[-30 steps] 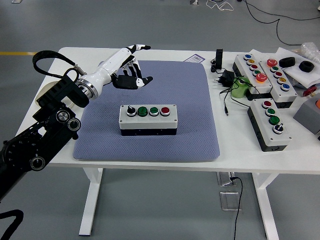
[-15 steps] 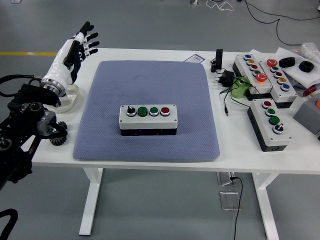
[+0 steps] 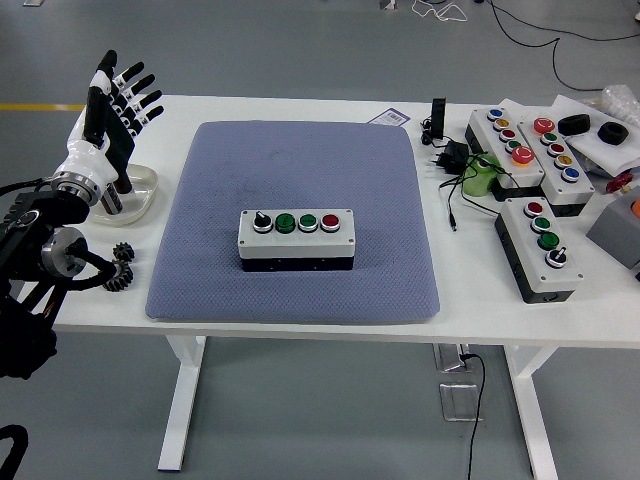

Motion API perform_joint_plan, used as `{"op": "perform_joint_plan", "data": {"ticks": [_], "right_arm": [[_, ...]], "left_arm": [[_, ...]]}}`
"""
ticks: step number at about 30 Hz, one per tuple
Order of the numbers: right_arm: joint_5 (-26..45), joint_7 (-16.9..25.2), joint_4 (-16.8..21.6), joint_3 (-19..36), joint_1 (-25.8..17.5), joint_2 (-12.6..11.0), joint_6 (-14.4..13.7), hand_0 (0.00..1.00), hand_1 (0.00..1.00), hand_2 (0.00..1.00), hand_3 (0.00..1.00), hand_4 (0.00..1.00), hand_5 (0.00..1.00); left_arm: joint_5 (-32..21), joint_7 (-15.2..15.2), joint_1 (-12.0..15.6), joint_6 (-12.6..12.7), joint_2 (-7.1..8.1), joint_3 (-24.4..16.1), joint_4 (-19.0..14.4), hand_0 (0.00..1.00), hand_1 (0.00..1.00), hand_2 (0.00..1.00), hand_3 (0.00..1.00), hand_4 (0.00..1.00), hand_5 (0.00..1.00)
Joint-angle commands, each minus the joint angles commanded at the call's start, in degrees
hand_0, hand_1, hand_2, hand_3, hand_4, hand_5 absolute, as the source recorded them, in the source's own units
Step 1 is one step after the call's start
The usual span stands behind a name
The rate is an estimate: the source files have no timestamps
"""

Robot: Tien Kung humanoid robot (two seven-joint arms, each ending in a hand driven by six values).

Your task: Pick up the button,place it on the desk,press the button,press the button

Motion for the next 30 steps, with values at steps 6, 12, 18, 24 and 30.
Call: {"op": "perform_joint_plan", "data": {"ticks": [6,12,18,24,30], "right_arm": [[-0.4,0.0,0.0,0.3,0.3,-0.1,0.0,0.662,0.584,0.628,0.651,0.288,0.302],[-1.3,0.0,0.0,1.1,0.5,-0.2,-0.1,0.663,0.584,0.627,0.651,0.288,0.302],[-1.4,-0.1,0.0,1.3,0.8,-0.2,0.0,0.663,0.584,0.627,0.650,0.287,0.302],[-1.5,-0.1,0.0,1.4,0.8,-0.2,-0.1,0.663,0.584,0.628,0.650,0.287,0.304],[-1.5,-0.1,0.0,1.4,0.9,-0.2,-0.1,0.661,0.583,0.627,0.650,0.286,0.304]], "left_arm": [[1.0,0.2,0.8,-0.1,0.37,-1.8,-0.8,0.849,0.862,0.870,0.876,0.753,0.998],[2.4,0.5,1.3,-0.1,0.66,-2.1,-2.1,0.848,0.861,0.864,0.871,0.754,0.998],[3.4,0.7,1.1,0.0,0.80,-2.3,-3.0,0.845,0.861,0.864,0.867,0.755,0.998],[3.7,0.9,1.3,0.2,0.91,-2.5,-3.2,0.842,0.860,0.863,0.863,0.755,0.998],[3.6,0.9,1.5,0.4,0.90,-2.6,-3.2,0.841,0.859,0.863,0.863,0.754,0.998]]}}
